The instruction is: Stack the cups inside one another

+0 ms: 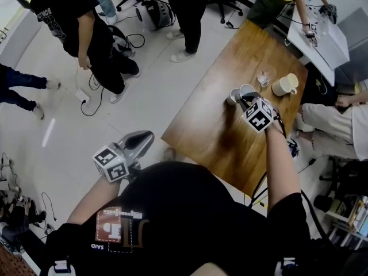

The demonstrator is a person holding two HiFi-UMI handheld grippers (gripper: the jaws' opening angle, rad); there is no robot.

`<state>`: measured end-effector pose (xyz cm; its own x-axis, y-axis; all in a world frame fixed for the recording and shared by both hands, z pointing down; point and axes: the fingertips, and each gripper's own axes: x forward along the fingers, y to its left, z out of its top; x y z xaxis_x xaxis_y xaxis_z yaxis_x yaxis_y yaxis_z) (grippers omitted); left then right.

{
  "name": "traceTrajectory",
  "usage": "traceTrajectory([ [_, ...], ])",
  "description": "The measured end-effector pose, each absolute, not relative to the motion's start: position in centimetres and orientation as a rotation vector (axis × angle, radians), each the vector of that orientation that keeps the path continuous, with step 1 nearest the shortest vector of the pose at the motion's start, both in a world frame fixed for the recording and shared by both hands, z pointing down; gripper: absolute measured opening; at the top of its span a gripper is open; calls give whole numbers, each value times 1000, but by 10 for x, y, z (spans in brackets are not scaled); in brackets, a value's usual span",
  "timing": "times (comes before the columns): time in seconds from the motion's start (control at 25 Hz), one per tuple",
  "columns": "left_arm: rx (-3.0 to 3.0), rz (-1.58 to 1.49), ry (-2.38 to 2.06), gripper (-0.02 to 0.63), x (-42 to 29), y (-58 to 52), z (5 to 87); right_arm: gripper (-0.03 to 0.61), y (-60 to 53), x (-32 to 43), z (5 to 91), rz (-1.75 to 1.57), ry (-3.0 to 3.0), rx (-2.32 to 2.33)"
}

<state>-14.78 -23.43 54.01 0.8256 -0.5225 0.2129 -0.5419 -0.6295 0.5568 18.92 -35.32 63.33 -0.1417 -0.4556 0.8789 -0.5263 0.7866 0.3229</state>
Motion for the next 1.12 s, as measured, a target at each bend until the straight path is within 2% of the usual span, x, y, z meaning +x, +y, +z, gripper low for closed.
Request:
traceTrajectory([
  [0.36,2379,40,-776,23,-148,-243,541,46,-359,185,644,90,-1773,751],
  [0.4,2380,41,-773,23,-148,-244,541,59,-359,184,646,88,-1775,760],
  [0.48,2385,39,-762,23,-147,-244,542,132,-360,183,642,87,-1791,796],
  [0.6,2395,39,-746,23,-141,-245,540,147,-357,183,617,68,-1840,881],
  [0.8,2432,45,-670,23,-110,-248,531,116,-311,184,569,199,-2074,1078],
  [1.0,2487,50,-552,23,-53,-236,505,39,-205,171,563,705,-2419,1189],
  [1.12,2541,55,-453,23,-7,-224,495,15,-144,171,585,882,-2468,1179],
])
